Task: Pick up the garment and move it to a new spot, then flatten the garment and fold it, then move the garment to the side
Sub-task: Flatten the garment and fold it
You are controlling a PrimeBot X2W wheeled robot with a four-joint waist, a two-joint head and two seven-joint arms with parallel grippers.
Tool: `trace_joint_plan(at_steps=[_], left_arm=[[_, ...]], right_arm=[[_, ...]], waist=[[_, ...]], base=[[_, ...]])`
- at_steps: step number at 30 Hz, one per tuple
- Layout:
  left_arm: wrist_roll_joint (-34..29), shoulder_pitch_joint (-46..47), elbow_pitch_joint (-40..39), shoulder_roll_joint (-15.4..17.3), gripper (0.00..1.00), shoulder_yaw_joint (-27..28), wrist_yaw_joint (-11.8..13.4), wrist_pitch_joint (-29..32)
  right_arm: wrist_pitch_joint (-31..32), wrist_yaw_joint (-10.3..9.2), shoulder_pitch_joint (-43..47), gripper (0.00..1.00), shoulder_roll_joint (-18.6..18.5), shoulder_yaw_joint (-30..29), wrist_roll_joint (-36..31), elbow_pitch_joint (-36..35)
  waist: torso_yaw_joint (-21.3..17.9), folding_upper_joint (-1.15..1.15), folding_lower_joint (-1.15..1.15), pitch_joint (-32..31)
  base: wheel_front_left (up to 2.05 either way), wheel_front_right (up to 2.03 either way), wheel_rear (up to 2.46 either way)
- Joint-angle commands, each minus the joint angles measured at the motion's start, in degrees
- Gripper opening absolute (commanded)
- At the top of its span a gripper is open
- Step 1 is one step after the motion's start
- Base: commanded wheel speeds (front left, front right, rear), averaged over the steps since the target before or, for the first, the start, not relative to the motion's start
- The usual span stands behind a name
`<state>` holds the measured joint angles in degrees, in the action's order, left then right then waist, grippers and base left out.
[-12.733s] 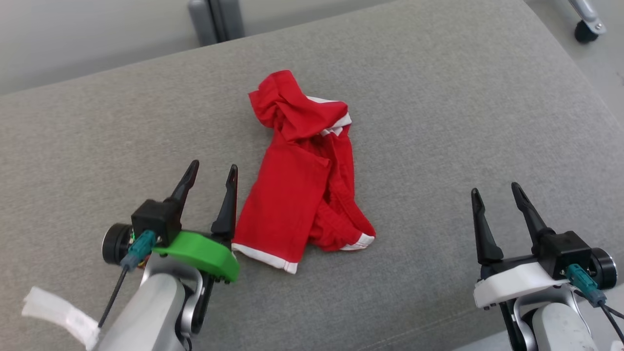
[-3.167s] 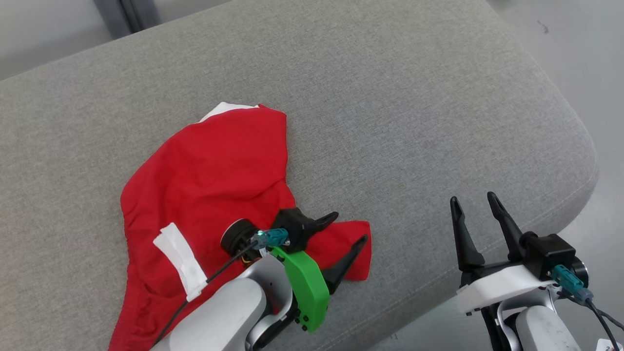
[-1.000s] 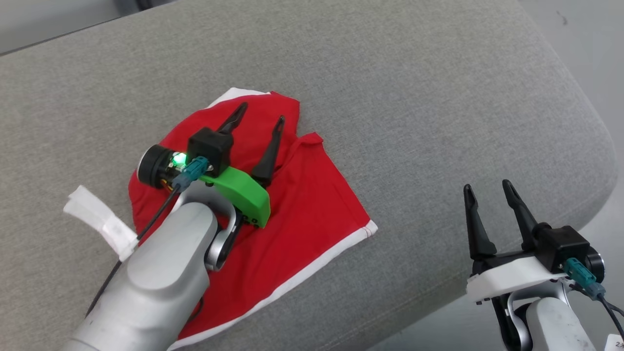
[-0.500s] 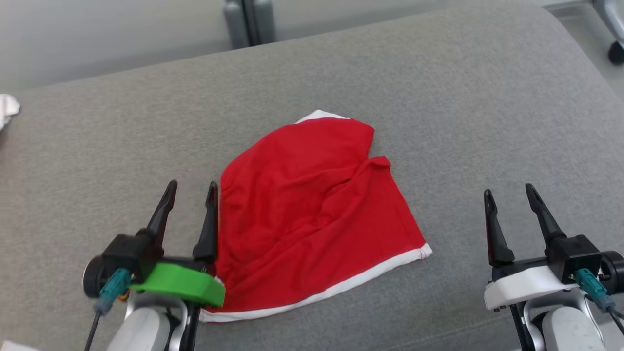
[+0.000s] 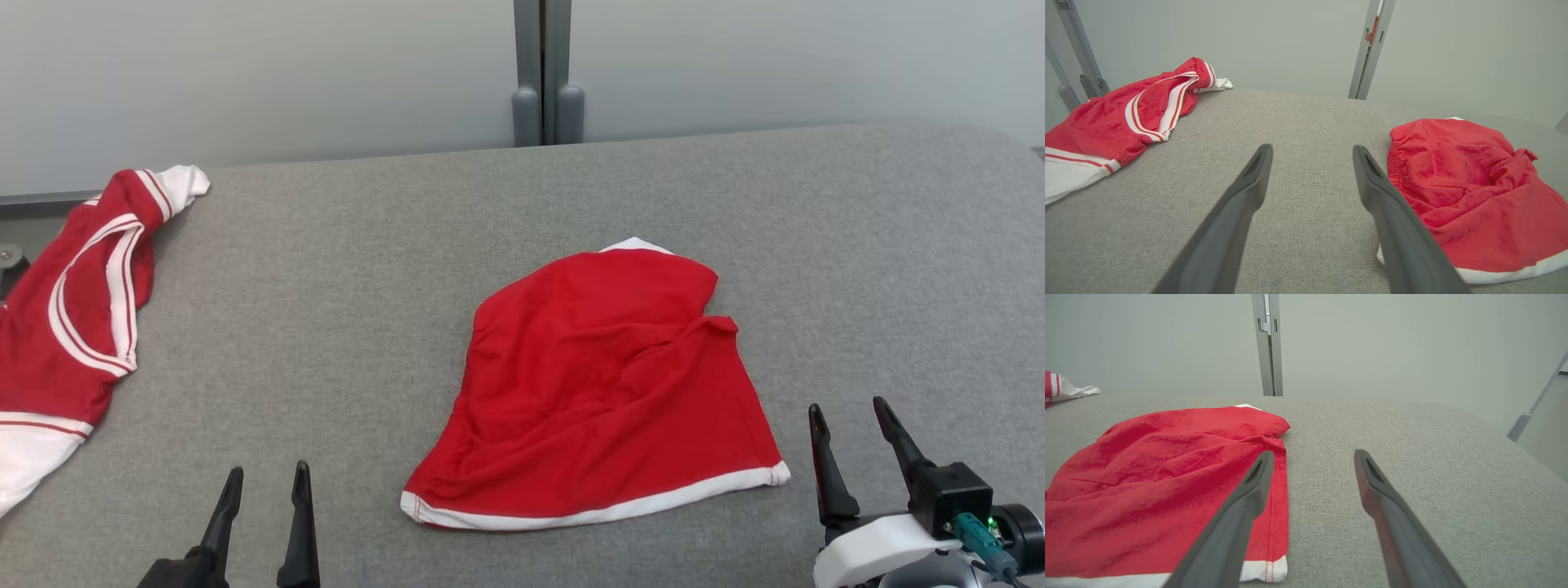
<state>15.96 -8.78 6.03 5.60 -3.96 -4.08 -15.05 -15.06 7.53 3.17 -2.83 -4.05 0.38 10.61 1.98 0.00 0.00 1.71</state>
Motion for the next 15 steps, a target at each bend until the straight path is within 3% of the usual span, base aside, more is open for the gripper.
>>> trace_joint_plan(at_steps=[1, 7, 15], left_arm=[[-1.51, -1.33, 0.44, -0.4, 1.0, 0.73, -0.85, -0.16], [-3.23, -3.37, 0.06, -2.12, 1.0, 2.57, -2.95, -0.17], [-2.85, -3.19, -0.55, -2.48, 1.0, 1.52, -3.44, -0.17]], right_arm=[[-0.18, -0.08, 1.03, 1.0, -0.11, 0.0, -0.17, 0.25], [-0.18, -0.08, 1.9, 1.0, -0.12, -0.13, -0.17, 0.89], [-0.18, -0.08, 1.55, 1.0, -0.12, 0.57, 0.61, 1.27]], waist=[[2.11, 0.0, 0.0, -2.2], [1.91, 0.0, 0.0, -2.76], [1.15, 0.0, 0.0, -2.56]], base=[[0.0, 0.0, 0.0], [0.0, 0.0, 0.0], [0.0, 0.0, 0.0]])
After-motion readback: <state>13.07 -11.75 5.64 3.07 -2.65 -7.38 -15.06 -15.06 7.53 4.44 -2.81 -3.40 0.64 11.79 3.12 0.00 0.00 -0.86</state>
